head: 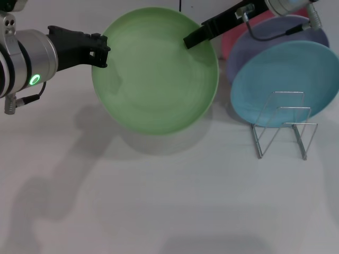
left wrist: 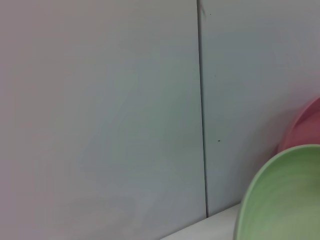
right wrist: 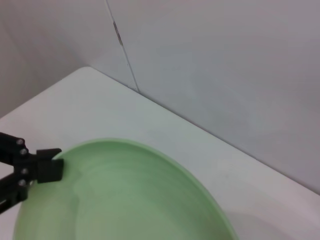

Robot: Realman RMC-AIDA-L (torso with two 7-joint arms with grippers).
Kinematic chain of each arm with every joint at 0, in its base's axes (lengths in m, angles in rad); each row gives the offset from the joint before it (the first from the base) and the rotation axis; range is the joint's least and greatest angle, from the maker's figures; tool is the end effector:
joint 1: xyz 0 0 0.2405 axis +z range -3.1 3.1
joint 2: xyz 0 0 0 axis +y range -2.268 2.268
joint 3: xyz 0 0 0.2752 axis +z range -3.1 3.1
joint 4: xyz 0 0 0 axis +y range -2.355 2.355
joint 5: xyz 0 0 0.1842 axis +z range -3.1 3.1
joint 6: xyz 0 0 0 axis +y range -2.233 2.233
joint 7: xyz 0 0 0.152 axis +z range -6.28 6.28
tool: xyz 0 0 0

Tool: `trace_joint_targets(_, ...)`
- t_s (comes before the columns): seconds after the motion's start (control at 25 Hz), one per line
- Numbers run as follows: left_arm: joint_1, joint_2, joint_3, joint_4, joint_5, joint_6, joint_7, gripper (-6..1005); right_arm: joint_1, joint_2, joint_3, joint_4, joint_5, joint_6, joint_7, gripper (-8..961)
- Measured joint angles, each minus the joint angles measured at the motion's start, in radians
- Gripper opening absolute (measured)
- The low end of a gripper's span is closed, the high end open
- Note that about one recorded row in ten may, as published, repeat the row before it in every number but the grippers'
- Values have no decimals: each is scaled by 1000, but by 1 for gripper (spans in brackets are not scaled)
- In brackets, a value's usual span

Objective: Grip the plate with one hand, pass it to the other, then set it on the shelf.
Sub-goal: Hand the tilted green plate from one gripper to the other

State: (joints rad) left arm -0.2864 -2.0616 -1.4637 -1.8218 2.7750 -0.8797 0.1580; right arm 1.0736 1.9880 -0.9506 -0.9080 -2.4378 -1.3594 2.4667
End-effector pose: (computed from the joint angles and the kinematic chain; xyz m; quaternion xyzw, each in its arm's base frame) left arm -0.1472 0.3490 0.0287 -0.8466 -0.2622 -0.0945 0.4534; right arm 0.0920 0.4584 0.0208 -0.9228 0.3270 0.0350 0.2007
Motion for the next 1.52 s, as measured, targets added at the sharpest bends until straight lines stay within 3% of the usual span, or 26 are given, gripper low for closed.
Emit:
trace_joint_targets(0.32,-2,0,0,-1,0,1,0,82,6,7,-1,0,-18,3,3,277)
trace_joint_targets(0.6,-3,0,-4,-1,-5,2,3,85,9,9,-5,0,-18,6,-9,270)
trace_joint_targets(0.76,-5,1,-21,6,-69,5,24,86,-8,38,-25,-36,-39,46,-43,245)
trace_joint_targets(0.88,-3,0,-19,4,-123,33,97,87,-29,74,-68,-91,-96,97,-46,226)
trace_joint_targets(1.16,-5,-3,-8,1,-141,57,116,89,-46,82,-76,-117,-98,95,-43,190)
trace_joint_targets(1.4,-1,-3,-8,-21,-141,77,127,342,-58,82,-79,-133,-98,88,-42,184)
trace_joint_targets(1.52,5,-1,-12,-29,-141,86,131,462,-66,82,-81,-139,-98,85,-42,127)
